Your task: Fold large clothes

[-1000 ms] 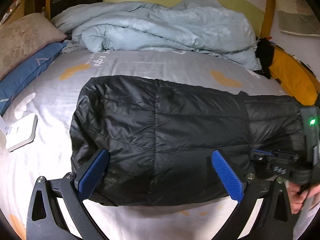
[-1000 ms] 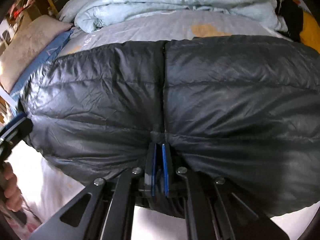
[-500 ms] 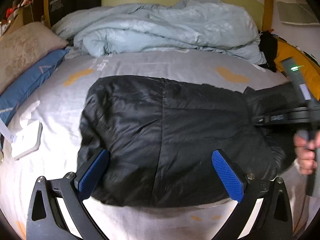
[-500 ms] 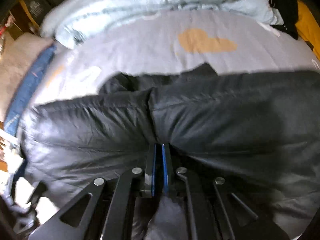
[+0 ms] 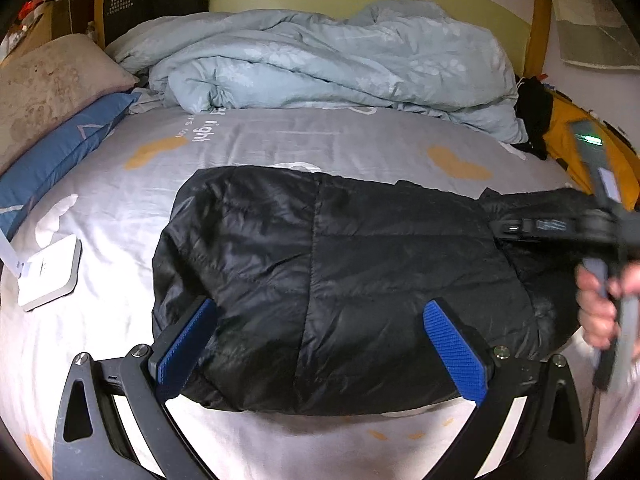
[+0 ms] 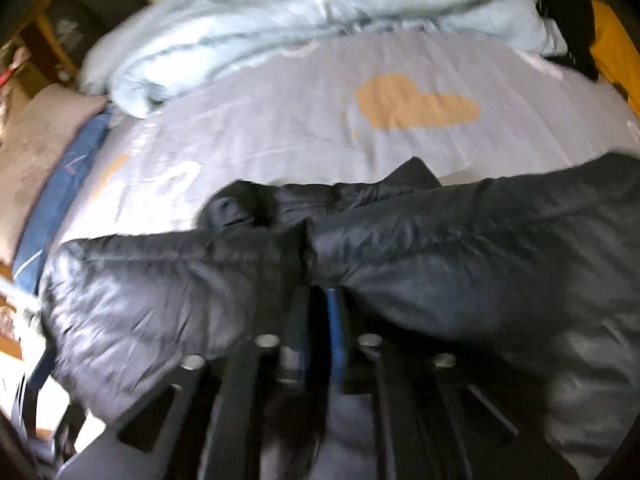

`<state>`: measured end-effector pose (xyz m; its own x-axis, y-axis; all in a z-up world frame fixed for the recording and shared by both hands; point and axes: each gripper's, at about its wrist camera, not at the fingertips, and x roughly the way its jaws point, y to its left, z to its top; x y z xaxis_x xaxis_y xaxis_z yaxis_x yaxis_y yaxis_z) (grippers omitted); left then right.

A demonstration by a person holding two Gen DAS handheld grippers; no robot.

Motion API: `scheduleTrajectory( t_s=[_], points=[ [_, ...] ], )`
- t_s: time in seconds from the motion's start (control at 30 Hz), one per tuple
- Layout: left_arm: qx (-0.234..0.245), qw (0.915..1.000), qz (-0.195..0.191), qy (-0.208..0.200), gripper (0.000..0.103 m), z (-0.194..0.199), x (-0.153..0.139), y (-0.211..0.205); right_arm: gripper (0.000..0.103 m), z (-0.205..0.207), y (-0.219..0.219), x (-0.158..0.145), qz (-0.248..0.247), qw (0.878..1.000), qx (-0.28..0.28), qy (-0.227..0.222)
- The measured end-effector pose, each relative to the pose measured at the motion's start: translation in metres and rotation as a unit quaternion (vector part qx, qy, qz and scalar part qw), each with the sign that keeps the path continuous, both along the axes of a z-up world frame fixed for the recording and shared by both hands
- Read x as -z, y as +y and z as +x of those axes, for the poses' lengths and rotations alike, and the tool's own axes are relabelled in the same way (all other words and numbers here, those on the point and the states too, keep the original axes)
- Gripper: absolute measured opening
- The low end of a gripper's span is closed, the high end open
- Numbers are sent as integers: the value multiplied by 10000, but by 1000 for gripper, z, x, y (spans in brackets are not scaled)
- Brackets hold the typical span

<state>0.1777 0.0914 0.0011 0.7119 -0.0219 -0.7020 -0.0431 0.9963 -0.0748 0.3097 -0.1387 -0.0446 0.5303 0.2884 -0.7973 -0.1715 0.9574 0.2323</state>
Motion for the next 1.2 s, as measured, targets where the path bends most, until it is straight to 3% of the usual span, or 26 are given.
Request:
scheduleTrajectory(
  t_s=[0.03,0.17,0.3,0.37,0.4,0.43,0.47,0.53,0.57,0.63,0.7,0.8,0.87,0.93,1.0,1.13,1.2],
  points=[
    [15,10000,-33,5,103,-1,-1,1,40,-18,-11,-9,83,9995,85,-292],
    [61,9998,-173,59,103,-1,0,1,42,-78,-51,-28,520,9942,260,-907],
    [75,9997,-205,69,103,-3,0,0,67,-119,-93,-30,730,9785,1188,-1518],
    [72,9997,-217,62,103,-4,-2,0,86,-142,-109,-30,445,9672,1714,-1824],
    [80,9996,-247,72,103,-5,-2,0,100,-155,-121,-27,181,9547,2106,-2096],
    [79,9996,-280,67,103,-6,-3,1,103,-163,-132,-22,158,9457,2381,-2208],
    [65,9995,-308,45,103,-7,-4,2,103,-163,-139,-20,264,9437,2512,-2138],
    [37,9995,-302,8,103,-9,-5,3,103,-154,-166,-3,1110,9473,2558,-1576],
    [27,9996,-290,-7,103,-10,-5,3,103,-150,-176,4,1560,9428,2592,-1403],
    [-8,9996,-271,-34,103,-10,-7,5,103,-142,-194,23,2607,9184,2765,-1101],
    [-48,9996,-267,-51,103,-11,-7,7,103,-133,-198,32,2696,9170,2787,-933],
    [-103,9995,-285,-74,103,-11,-8,11,103,-119,-190,35,2361,9308,2624,-949],
    [-112,9993,-340,-65,103,-10,-8,14,94,-114,-185,33,2385,9310,2560,-1044],
    [-125,9992,-375,-66,103,-10,-8,15,50,-110,-177,24,1965,9376,2672,-1044],
    [-114,9991,-390,-75,103,-10,-9,16,33,-111,-170,11,1641,9444,2536,-1299],
    [-98,9993,-343,-127,103,-15,-11,17,27,-117,-179,-17,1391,9487,2337,-1614],
    [-117,9992,-338,-167,103,-18,-14,19,27,-116,-188,-35,997,9509,2324,-1786]
  ],
)
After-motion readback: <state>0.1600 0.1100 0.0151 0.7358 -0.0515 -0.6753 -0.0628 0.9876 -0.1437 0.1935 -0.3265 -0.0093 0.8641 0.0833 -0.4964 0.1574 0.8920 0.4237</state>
